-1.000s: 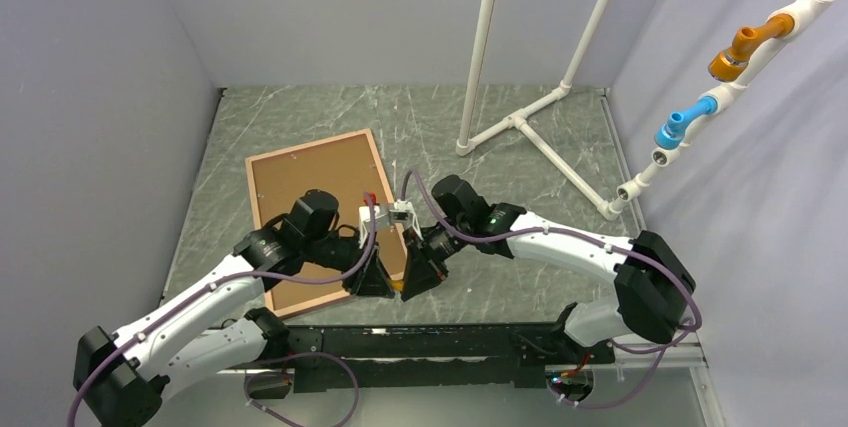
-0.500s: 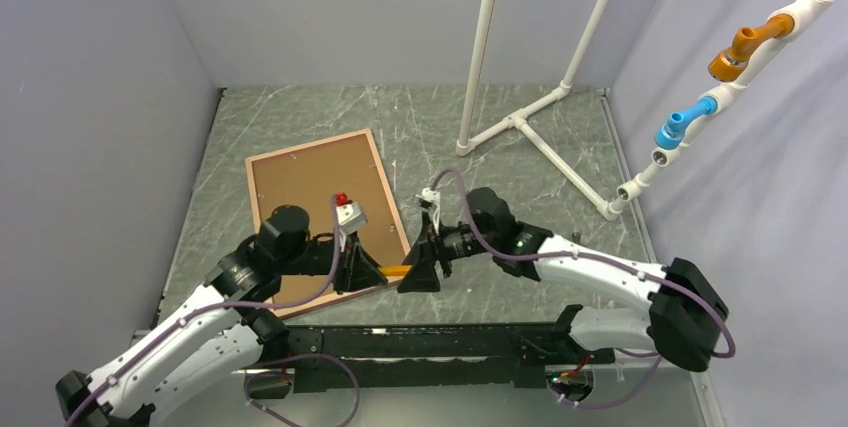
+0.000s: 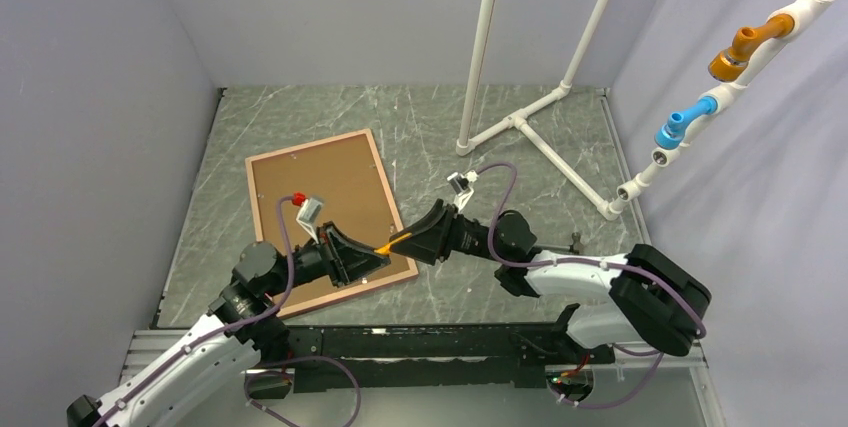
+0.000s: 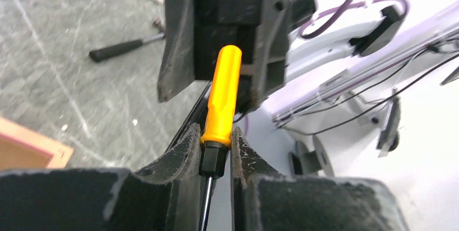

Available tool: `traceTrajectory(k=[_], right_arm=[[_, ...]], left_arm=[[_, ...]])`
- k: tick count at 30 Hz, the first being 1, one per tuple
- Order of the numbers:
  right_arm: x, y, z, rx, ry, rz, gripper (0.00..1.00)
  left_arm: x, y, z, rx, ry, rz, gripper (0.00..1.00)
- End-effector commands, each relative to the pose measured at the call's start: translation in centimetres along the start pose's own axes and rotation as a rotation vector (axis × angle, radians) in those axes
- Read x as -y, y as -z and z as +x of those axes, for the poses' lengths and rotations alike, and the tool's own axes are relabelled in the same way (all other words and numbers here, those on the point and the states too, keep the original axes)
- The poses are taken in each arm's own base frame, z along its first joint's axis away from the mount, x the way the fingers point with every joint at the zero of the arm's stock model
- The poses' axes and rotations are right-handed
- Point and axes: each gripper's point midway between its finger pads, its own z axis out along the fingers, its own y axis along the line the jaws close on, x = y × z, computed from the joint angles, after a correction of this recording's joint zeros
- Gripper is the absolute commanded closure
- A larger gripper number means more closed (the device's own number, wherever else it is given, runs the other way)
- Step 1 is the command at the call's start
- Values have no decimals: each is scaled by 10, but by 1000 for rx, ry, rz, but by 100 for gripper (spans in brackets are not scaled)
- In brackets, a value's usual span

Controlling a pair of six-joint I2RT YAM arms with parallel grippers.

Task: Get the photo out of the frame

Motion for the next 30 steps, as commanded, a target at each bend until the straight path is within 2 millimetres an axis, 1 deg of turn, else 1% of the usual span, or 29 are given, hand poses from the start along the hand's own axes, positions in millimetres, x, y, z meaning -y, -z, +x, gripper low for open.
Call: traceTrajectory(k=[1,4,8,10,12,13,14,16,17,18,19,20,21,23,24,25,26,27,28,29,30], right_arm=[[-39,-9,-32,138,-4,-154,42],[-40,-17,-31,124,4,-145,49],[-39,-21,-36,145,23,-122,50],[-38,-23,-39,150,22,-105,56],[-35,-26,-38,142,21,-89,59],[-35,-27,-37,139,21,-88,62],[-34,-28,-36,138,17,-85,66],[-28,-30,-35,136,7,-69,87],[-25,-31,-34,134,3,-60,99],[-21,-33,-33,130,-3,-43,100],[-15,-34,-32,128,-7,-18,100],[-5,-34,-33,128,-10,29,100],[4,-35,-35,136,-1,78,100],[23,-36,-38,129,37,194,100],[33,-36,-42,131,62,254,100],[44,-35,-45,125,92,318,100],[50,-36,-52,128,122,367,100],[62,-34,-57,126,149,428,100],[70,-33,-62,120,188,476,100],[81,-31,-64,104,218,537,100],[89,-29,-69,102,266,576,100]], left_arm=[[35,1,-42,177,23,109,100],[33,-1,-42,189,50,118,100],[30,-5,-36,165,76,139,100],[30,-6,-36,173,82,151,100],[27,-7,-36,179,86,141,100],[26,-7,-36,181,82,135,100],[25,-7,-37,183,77,128,100],[24,-7,-39,190,66,118,100],[23,-8,-39,187,62,110,100],[22,-8,-39,181,54,95,100],[19,-9,-40,172,49,66,95],[11,-9,-39,154,54,1,85],[-3,-7,-34,128,66,-85,73],[-20,1,-31,121,74,-206,51],[-28,8,-30,125,83,-269,43],[-39,16,-28,131,97,-342,38],[-49,25,-26,138,111,-412,32],[-59,34,-27,158,120,-485,28],[-67,44,-24,164,127,-544,26],[-71,50,-19,151,134,-575,26],[-79,58,-18,162,135,-629,26]])
